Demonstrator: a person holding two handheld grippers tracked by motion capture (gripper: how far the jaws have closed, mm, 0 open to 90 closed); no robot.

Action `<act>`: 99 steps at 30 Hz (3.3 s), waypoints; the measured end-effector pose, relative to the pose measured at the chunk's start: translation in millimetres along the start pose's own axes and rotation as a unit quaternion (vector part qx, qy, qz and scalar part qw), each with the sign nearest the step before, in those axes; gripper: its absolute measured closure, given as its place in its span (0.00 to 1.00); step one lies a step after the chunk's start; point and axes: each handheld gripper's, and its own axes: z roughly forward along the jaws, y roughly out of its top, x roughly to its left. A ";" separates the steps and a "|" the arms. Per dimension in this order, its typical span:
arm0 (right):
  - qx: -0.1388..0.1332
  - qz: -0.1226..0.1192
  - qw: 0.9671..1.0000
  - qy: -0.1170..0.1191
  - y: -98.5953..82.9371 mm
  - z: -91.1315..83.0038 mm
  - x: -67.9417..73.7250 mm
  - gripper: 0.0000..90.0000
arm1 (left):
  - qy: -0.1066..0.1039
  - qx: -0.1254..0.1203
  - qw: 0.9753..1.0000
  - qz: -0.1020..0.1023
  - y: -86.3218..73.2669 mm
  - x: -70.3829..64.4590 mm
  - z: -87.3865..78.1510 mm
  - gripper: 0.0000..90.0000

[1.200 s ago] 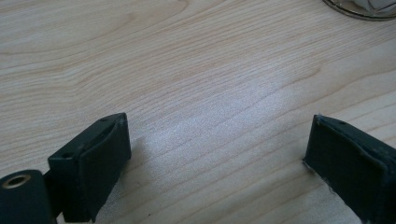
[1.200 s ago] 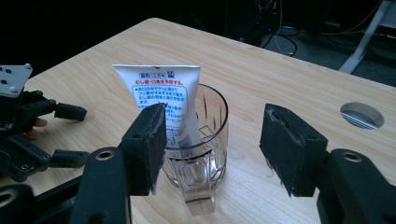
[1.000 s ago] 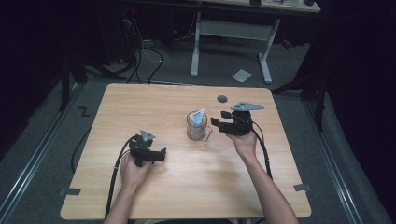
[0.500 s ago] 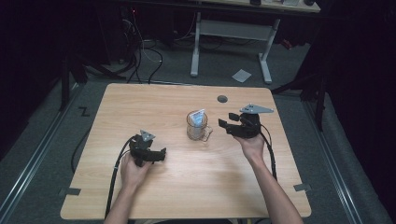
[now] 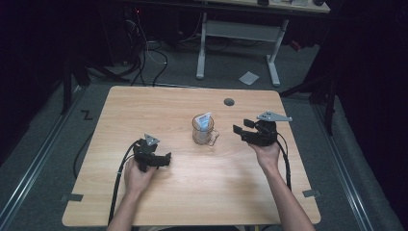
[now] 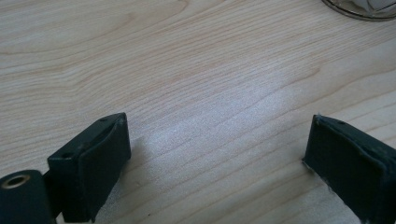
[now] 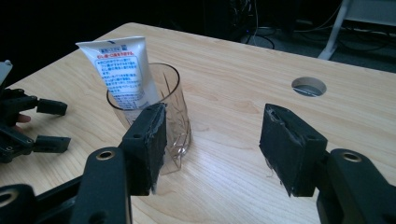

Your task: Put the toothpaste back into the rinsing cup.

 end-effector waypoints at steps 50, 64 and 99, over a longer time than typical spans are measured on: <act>-0.010 0.080 0.996 -0.046 -64.3 -38.2 -40.3 0.46 | -0.004 -0.001 1.000 0.000 -0.1 1.1 -0.3 0.09; 0.010 0.080 0.995 -0.054 -80.5 -33.7 -39.1 0.45 | -0.003 0.000 1.000 0.000 -0.1 1.1 -0.4 0.09; 0.077 0.041 0.993 -0.077 -105.3 13.0 -22.7 0.46 | -0.003 0.000 1.000 0.001 -0.1 1.2 -0.4 0.09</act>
